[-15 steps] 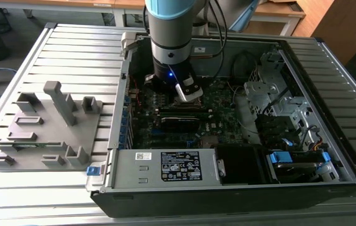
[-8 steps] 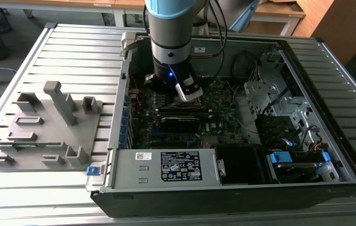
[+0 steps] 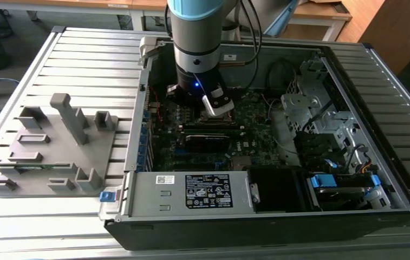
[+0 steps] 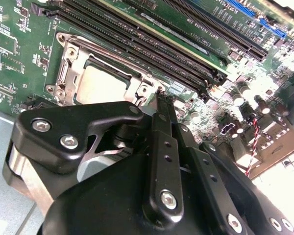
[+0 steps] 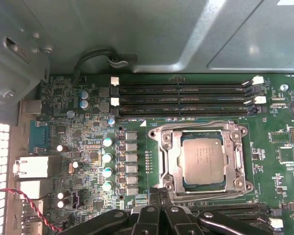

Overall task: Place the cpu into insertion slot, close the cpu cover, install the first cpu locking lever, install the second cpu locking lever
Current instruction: 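Install the second cpu locking lever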

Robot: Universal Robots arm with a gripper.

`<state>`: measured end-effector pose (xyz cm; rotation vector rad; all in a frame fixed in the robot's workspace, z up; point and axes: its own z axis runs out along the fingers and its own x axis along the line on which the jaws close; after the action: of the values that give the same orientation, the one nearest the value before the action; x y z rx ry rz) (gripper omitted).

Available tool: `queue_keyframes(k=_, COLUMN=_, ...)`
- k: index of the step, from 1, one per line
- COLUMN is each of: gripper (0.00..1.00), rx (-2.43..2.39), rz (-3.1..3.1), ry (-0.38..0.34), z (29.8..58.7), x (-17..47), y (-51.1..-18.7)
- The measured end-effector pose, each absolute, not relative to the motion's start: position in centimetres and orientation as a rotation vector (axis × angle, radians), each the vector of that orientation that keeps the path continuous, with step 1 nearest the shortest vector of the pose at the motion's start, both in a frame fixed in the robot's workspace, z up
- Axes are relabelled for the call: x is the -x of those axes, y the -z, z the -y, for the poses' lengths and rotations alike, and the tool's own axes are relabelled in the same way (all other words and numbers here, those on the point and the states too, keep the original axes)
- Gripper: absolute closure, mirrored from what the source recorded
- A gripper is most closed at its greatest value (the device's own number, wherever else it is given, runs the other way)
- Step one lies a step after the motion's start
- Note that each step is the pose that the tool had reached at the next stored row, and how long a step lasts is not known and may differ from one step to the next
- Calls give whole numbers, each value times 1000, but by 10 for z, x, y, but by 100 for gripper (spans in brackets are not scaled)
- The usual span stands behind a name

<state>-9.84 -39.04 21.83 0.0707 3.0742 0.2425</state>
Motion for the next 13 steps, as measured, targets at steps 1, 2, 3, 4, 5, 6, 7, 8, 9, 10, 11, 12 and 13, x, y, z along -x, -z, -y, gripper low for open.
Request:
queue_keyframes(k=1, gripper=89, rx=-71, rz=-3074, ry=-242, z=390, x=98, y=-219)
queue_keyframes(k=2, gripper=89, rx=-71, rz=-3074, ry=-242, z=390, x=98, y=-219)
queue_keyframes(k=3, gripper=89, rx=-71, rz=-3074, ry=-242, z=390, x=98, y=-220)
queue_keyframes(k=4, gripper=89, rx=-71, rz=-3074, ry=-243, z=390, x=98, y=-220)
queue_keyframes(k=5, gripper=89, rx=-71, rz=-3074, ry=-243, z=390, x=98, y=-220)
queue_keyframes(k=6, gripper=89, rx=-71, rz=-3074, ry=-243, z=390, x=98, y=-220)
queue_keyframes(k=7, gripper=89, rx=-71, rz=-3074, ry=-243, z=390, x=98, y=-220)
queue_keyframes(k=8, gripper=89, rx=-71, rz=-3074, ry=-243, z=390, x=98, y=-221)
queue_keyframes(k=9, gripper=89, rx=-71, rz=-3074, ry=-243, z=390, x=98, y=-221)
queue_keyframes(k=10, gripper=89, rx=-71, rz=-3074, ry=-243, z=390, x=98, y=-221)
queue_keyframes(k=11, gripper=89, rx=-71, rz=-3074, ry=-243, z=390, x=98, y=-221)
queue_keyframes(k=12, gripper=89, rx=-71, rz=-3074, ry=-242, z=390, x=98, y=-222)
queue_keyframes(k=13, gripper=89, rx=-71, rz=-3074, ry=-242, z=390, x=98, y=-222)
